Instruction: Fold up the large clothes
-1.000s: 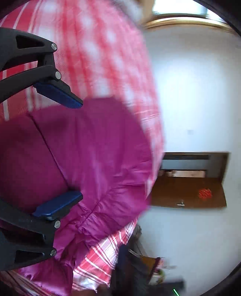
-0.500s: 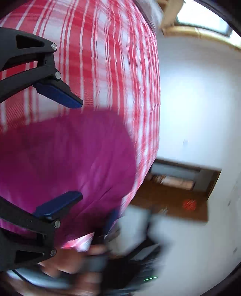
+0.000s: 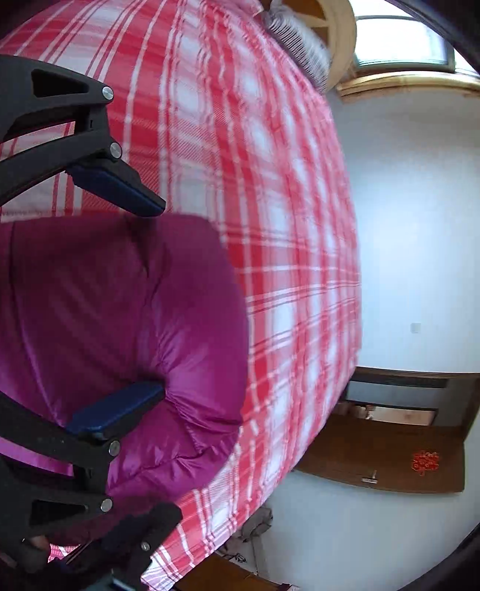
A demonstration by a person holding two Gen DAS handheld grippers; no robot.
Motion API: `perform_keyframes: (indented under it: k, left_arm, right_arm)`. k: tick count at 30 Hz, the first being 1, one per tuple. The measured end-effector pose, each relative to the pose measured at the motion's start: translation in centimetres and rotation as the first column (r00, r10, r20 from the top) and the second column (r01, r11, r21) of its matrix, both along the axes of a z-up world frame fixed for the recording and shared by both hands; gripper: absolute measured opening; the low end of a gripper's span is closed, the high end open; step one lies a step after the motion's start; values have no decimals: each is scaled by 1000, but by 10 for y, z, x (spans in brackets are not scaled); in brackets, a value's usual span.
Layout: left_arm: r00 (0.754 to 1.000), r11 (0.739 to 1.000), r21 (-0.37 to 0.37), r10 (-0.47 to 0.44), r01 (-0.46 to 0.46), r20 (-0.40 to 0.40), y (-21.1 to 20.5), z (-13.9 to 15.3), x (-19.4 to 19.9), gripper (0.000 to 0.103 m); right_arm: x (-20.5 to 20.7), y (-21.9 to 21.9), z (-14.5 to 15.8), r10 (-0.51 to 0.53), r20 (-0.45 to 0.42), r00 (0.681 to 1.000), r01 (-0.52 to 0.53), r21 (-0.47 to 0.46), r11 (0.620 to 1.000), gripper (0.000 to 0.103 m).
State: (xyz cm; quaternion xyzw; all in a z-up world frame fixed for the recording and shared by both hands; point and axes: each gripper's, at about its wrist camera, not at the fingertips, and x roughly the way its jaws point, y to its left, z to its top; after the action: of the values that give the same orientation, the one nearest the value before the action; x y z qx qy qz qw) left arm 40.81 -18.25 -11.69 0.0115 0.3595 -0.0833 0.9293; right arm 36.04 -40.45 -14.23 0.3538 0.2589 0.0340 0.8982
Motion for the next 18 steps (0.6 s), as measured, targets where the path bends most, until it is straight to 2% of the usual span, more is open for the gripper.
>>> perform_keyframes:
  k: [10,18]
  left_arm:
    - [997,997,-78,10,-16,-77,12,-24,14,100]
    - [992,997,-73,6,-15,-126,8,-34,19,102]
  right_arm:
    - [3,-6,-22,-43,-67,997,44,11,999,72]
    - [7,-4,-29,-57,-112,992,57,-7,998,72]
